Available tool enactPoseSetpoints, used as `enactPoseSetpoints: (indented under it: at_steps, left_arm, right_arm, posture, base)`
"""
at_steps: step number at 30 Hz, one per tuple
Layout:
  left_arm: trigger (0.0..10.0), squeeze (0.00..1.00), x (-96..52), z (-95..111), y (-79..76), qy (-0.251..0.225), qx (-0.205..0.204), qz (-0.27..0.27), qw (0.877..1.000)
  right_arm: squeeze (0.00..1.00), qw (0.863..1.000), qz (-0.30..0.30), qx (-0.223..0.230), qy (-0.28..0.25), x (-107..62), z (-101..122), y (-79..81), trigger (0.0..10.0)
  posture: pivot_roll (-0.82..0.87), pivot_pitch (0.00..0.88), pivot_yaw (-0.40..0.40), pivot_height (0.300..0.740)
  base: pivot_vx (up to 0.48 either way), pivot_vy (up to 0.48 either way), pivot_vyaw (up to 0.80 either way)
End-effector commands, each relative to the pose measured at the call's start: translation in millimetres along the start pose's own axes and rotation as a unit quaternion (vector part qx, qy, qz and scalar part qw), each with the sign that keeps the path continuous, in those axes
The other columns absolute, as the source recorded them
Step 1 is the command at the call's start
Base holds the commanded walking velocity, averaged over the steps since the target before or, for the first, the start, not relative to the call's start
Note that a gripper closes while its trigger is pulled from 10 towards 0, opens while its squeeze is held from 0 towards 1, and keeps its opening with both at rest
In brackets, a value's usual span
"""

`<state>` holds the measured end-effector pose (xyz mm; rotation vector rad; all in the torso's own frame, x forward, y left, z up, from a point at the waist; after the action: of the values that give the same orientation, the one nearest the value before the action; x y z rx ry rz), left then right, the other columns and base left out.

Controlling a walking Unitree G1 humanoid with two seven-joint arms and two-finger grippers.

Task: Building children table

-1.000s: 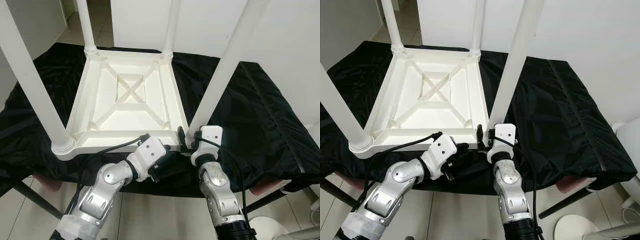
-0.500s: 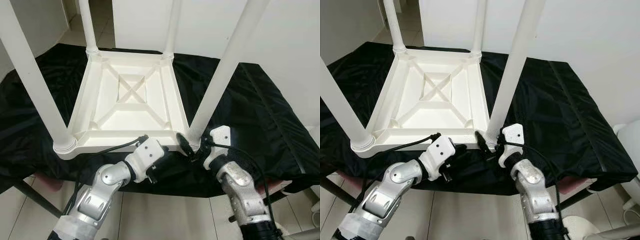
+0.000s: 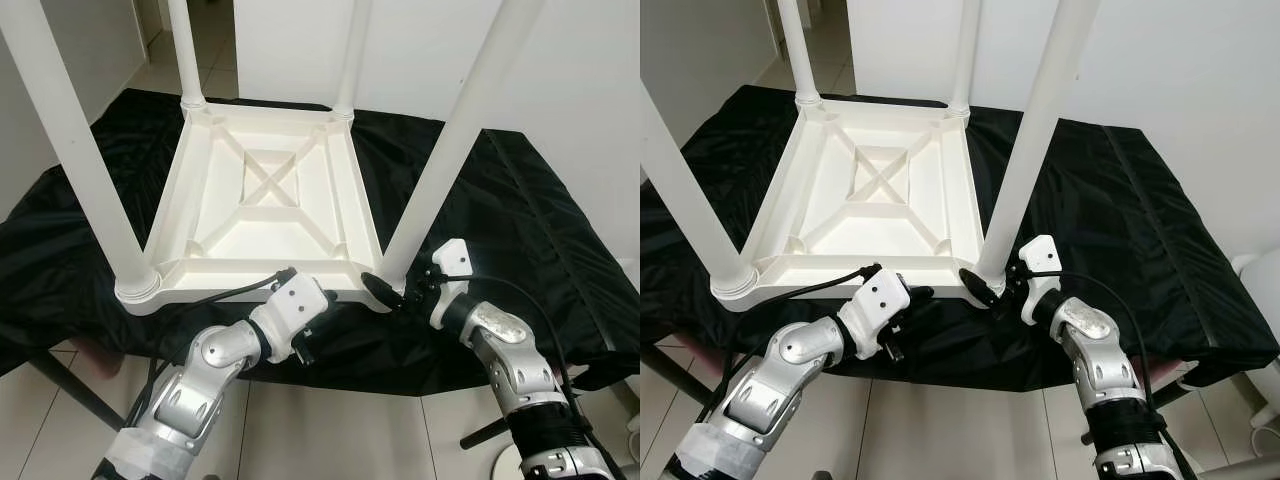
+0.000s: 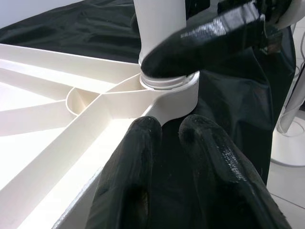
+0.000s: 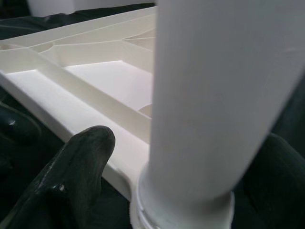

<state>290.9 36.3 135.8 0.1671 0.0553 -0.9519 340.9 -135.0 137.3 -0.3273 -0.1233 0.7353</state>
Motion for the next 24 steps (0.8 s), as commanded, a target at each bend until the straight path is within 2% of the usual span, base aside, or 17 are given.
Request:
enactPoseSetpoints:
  at_steps: [1,2,3,4,5,6,7,14,17,18,21,24]
  left_arm:
    - [10.0,0.0,1.9,2.2,-5.6,-0.002,0.005,-0.021,1.0]
    - [10.0,0.0,2.3,2.6,-5.1,-0.002,0.006,-0.021,1.0]
    - [10.0,0.0,2.3,2.6,-5.1,-0.002,0.006,-0.021,1.0]
    - [10.0,0.0,2.7,3.1,-4.7,-0.003,0.006,-0.02,1.0]
    - [10.0,0.0,2.7,3.1,-4.7,-0.003,0.006,-0.02,1.0]
    - [10.0,0.0,4.0,4.4,-4.2,-0.005,0.006,-0.019,1.0]
    - [10.0,0.0,4.4,4.9,-4.2,-0.006,0.007,-0.019,1.0]
    - [10.0,0.0,4.7,5.0,-3.2,-0.006,0.006,-0.015,1.0]
    - [10.0,0.0,4.6,5.1,-2.2,-0.006,0.005,-0.013,1.0]
    - [10.0,0.0,4.7,4.9,-1.7,-0.006,0.004,-0.012,1.0]
    - [10.0,0.0,4.9,4.5,-1.2,-0.006,0.004,-0.011,1.0]
    - [10.0,0.0,10.1,7.3,2.3,-0.014,0.007,-0.003,1.0]
  right_arm:
    - [0.0,1.0,0.011,-0.01,0.009,0.3,-4.1,-1.9,10.0]
    - [0.0,1.0,0.016,-0.01,0.011,3.5,-6.3,-2.4,6.2]
    - [0.0,1.0,0.016,-0.01,0.011,3.5,-6.3,-2.4,6.2]
    - [0.0,1.0,0.021,-0.009,0.011,6.2,-7.6,-2.5,4.6]
    - [0.0,1.0,0.021,-0.009,0.011,6.2,-7.6,-2.5,4.6]
    - [0.0,1.0,0.023,-0.006,0.009,11.8,-7.8,-3.4,0.4]
    - [0.0,1.0,0.025,-0.005,0.008,13.2,-8.2,-3.8,0.0]
    - [0.0,0.999,0.031,0.005,0.011,11.2,-12.7,-3.1,0.0]
    - [0.0,1.0,0.014,0.007,0.014,9.9,-15.0,-6.8,0.0]
    - [0.0,1.0,0.002,0.019,0.013,9.9,-15.5,-8.5,10.0]
    - [0.0,0.999,-0.009,0.029,0.011,10.5,-15.0,-9.5,10.0]
    - [0.0,0.996,-0.068,0.054,0.001,18.4,-11.3,-16.4,10.0]
  posture:
    - [0.07,0.026,-0.067,0.74]
    - [0.07,0.025,-0.067,0.74]
    - [0.07,0.025,-0.067,0.74]
    - [0.08,0.026,-0.068,0.74]
    - [0.08,0.026,-0.068,0.74]
    - [0.08,0.026,-0.07,0.74]
    - [0.08,0.027,-0.072,0.74]
    - [0.08,0.036,-0.078,0.74]
    - [0.08,0.041,-0.079,0.74]
    - [0.07,0.043,-0.076,0.74]
    - [0.07,0.042,-0.072,0.74]
    - [0.05,0.041,-0.068,0.74]
  base:
    - [0.0,0.0,0.0]
    - [0.0,0.0,0.0]
    - [0.0,0.0,0.0]
    - [0.0,0.0,0.0]
    - [0.0,0.0,0.0]
    - [0.0,0.0,0.0]
    - [0.0,0.0,0.0]
    - [0.0,0.0,0.0]
    - [0.0,0.0,0.0]
    - [0.0,0.0,0.0]
    - [0.0,0.0,0.0]
    - [0.0,0.0,0.0]
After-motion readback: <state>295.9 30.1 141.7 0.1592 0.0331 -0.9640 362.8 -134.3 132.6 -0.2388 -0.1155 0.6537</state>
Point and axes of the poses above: a point about 5 cm out from each wrist's last joint towards the gripper, its own x axis pointing out of the wrist towards the gripper, its own z axis along the axis of the wrist's last joint, y = z × x, the point moved 4 cm from there along x, pointing out of the wrist towards the gripper, and after that the axes turned 12 degrees about -x, right-handed, at the moved point
